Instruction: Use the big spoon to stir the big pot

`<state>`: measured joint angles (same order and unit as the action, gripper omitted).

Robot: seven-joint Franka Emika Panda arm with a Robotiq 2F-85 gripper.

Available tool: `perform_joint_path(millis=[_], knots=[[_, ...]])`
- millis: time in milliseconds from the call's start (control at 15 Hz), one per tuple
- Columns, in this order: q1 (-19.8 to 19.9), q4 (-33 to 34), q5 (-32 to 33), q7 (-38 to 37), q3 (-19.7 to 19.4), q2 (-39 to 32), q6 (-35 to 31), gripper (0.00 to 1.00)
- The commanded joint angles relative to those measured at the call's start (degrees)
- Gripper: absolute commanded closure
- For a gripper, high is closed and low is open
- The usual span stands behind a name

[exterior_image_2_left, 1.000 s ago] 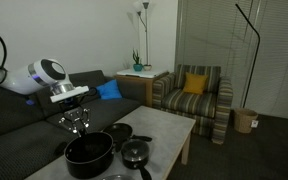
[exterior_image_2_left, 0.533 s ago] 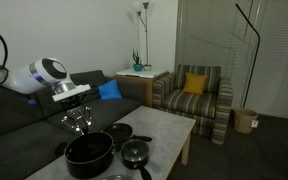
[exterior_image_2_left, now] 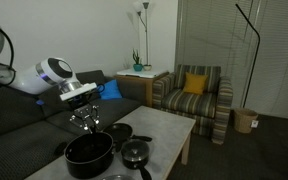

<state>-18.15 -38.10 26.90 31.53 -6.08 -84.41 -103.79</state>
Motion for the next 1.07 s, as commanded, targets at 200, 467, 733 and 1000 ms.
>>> perform_joint_path(millis=[200,467,733,1000], knots=[[1.7,-1.3,1.7,-0.3,-2.1,0.0,-0.2,0.93],[2.7,-2.8,3.7,-1.7,-4.0,-0.1,0.1,0.93],[2.7,-3.5,4.0,-2.0,-4.3,-0.2,2.0,0.93],[0.9,-3.0,4.0,-3.2,-3.9,-0.1,8.1,0.93]])
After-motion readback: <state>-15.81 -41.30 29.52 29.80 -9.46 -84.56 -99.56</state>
